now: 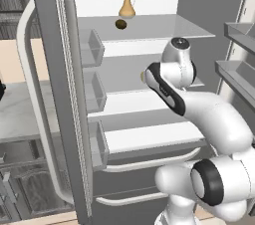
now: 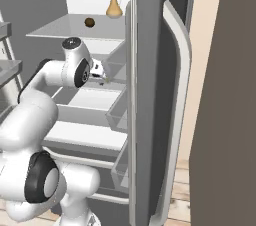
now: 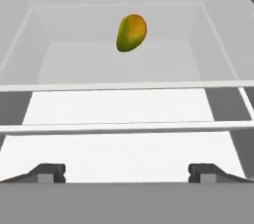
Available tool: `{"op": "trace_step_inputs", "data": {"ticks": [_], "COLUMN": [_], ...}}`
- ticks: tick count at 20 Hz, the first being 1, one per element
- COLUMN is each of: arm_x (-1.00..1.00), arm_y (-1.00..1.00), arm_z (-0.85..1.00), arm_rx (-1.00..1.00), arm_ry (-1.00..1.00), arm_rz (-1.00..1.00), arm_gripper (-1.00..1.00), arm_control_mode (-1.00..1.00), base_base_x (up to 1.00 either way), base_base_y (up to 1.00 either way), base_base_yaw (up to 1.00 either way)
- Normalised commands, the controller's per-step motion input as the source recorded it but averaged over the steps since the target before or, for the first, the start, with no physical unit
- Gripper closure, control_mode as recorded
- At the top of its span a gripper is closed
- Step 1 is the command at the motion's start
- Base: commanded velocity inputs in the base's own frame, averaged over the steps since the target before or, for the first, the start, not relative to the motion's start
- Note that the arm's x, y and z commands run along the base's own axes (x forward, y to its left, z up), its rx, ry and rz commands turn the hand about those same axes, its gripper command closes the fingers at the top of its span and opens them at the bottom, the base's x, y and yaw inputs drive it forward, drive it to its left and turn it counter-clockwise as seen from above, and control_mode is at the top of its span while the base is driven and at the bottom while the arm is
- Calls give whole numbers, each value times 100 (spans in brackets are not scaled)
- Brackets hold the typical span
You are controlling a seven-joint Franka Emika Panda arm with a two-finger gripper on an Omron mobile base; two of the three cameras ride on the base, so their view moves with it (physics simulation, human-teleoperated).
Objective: Pick the mango and kiwi from the fridge and place them on the plate next to the blender to make a fruit smoothie.
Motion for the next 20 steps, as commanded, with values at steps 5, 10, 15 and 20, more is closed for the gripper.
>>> {"op": "trace_step_inputs", "data": {"ticks": [5, 10, 15, 20], "arm_x": [59, 60, 64, 69], "arm_y": [0, 4, 0, 0], "arm_z": [-20, -6, -24, -28], "arm_rx": [1, 1, 2, 0], "arm_ry": [-2, 0, 1, 6], "arm_rz": [-16, -20, -9, -2], "arm_gripper": [-100, -100, -100, -100], "arm_control_mode": [-100, -100, -100, -100], "base_base_x": [0, 0, 0, 0], "base_base_y": [0, 0, 0, 0], "base_base_yaw": [0, 0, 0, 0]}}
